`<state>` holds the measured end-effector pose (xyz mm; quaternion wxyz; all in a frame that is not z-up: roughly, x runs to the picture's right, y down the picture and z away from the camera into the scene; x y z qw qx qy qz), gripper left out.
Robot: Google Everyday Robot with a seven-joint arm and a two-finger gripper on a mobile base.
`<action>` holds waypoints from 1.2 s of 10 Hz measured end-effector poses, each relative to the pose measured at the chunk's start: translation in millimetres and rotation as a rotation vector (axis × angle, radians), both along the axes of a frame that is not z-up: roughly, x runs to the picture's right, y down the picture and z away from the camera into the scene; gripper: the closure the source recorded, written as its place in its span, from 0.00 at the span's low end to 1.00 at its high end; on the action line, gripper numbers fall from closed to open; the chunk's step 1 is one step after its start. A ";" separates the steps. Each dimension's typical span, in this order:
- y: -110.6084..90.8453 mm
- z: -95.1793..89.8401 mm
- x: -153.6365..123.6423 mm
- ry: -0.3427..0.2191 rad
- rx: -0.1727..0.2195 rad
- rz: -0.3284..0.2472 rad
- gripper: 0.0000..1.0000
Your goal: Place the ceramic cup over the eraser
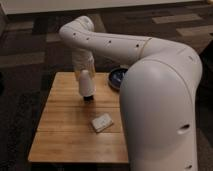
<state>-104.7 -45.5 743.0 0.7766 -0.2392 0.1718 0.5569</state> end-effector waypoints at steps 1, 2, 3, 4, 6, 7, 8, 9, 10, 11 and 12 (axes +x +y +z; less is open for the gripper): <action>3.4 3.0 0.5 0.000 -0.007 -0.006 1.00; 6.5 6.2 1.8 0.001 -0.014 -0.012 1.00; 9.0 9.4 3.1 0.002 -0.018 -0.019 1.00; 10.8 12.5 4.9 0.005 -0.019 -0.028 1.00; 18.3 21.2 7.2 0.008 -0.027 -0.053 1.00; 20.5 24.6 6.2 0.004 -0.027 -0.059 1.00; 24.6 29.8 5.1 -0.003 -0.030 -0.069 1.00; 28.4 34.3 4.1 -0.010 -0.034 -0.077 1.00; 30.9 37.2 2.8 -0.016 -0.037 -0.081 1.00; 33.6 40.7 3.0 -0.019 -0.042 -0.086 1.00; 35.3 43.9 2.5 -0.025 -0.044 -0.090 1.00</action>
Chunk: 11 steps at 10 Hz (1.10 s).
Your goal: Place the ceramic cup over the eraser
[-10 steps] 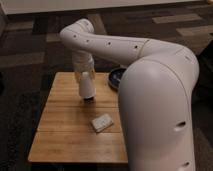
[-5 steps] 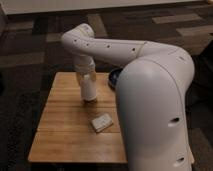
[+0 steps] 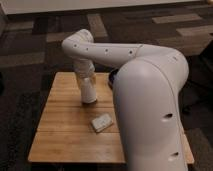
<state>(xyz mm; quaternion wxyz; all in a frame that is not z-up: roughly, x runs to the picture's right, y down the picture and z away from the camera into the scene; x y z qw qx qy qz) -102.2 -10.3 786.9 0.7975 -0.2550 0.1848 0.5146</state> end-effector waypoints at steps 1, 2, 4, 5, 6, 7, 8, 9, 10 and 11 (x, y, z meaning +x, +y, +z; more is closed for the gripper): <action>1.7 2.5 -0.2 -0.005 -0.002 -0.004 1.00; 4.1 4.9 -0.7 -0.010 -0.005 -0.010 1.00; 8.6 10.1 -0.5 -0.025 -0.007 -0.021 1.00; 11.7 12.3 -0.9 -0.034 -0.010 -0.029 1.00; 14.0 14.2 -1.0 -0.040 -0.012 -0.034 1.00; 17.0 17.2 -1.1 -0.050 -0.012 -0.040 1.00; 18.7 19.0 -0.1 -0.052 -0.012 -0.044 1.00; 19.6 21.2 0.4 -0.056 -0.008 -0.049 1.00; 20.2 23.3 1.9 -0.057 -0.002 -0.058 1.00; 21.9 23.9 2.3 -0.061 0.000 -0.070 1.00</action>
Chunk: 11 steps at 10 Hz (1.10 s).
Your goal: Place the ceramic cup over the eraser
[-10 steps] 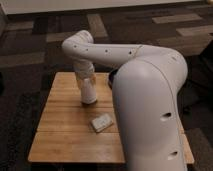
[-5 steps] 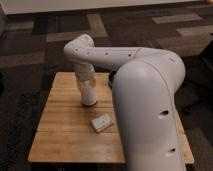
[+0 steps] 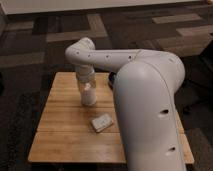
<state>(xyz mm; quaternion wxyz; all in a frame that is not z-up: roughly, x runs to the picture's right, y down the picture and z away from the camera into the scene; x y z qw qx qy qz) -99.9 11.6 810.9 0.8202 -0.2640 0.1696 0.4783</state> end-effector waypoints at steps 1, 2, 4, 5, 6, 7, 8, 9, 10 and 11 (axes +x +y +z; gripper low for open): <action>0.6 0.2 0.1 -0.003 0.002 -0.009 1.00; 0.8 0.1 0.2 -0.003 0.001 -0.009 0.98; 1.1 0.1 0.2 -0.003 0.001 -0.009 0.82; 1.2 0.1 0.2 -0.003 0.000 -0.009 0.68; 1.3 0.0 0.2 -0.003 0.000 -0.009 0.60; 1.7 0.3 0.2 -0.003 -0.001 -0.009 0.48; 1.9 0.3 0.3 -0.002 -0.001 -0.009 0.39; 1.9 0.3 0.3 -0.002 -0.002 -0.009 0.34; 2.1 0.4 0.4 -0.002 -0.002 -0.009 0.34; 2.4 0.6 0.4 -0.002 -0.002 -0.009 0.31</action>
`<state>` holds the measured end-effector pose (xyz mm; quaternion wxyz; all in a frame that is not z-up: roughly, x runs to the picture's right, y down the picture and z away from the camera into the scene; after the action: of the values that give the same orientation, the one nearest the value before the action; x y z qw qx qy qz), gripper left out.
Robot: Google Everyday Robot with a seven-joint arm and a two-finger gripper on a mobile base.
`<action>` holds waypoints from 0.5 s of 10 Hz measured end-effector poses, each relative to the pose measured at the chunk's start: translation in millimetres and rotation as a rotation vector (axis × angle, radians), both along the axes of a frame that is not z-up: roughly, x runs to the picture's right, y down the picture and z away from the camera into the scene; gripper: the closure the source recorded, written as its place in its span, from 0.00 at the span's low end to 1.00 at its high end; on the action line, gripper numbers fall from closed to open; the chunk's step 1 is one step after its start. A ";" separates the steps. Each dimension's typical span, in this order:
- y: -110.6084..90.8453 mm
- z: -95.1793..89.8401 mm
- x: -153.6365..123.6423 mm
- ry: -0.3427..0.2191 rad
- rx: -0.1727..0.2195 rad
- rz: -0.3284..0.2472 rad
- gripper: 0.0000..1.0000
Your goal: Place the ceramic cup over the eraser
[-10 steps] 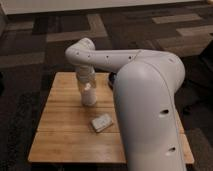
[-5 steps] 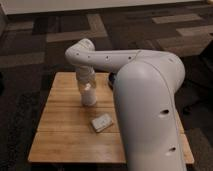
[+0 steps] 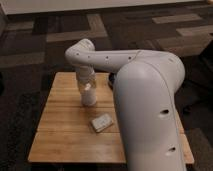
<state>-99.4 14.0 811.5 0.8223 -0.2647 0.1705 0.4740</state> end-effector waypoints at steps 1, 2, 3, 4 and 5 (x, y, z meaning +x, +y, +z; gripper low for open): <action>0.6 0.3 0.3 0.001 -0.001 -0.001 0.22; 2.1 1.4 0.6 0.002 -0.004 -0.002 0.20; 1.9 1.2 0.9 0.002 -0.004 -0.001 0.20; 1.8 1.2 1.2 0.003 -0.004 -0.001 0.20; 2.0 1.3 0.8 0.002 -0.004 -0.001 0.20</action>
<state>-98.7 16.0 812.7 0.8219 -0.2657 0.1725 0.4734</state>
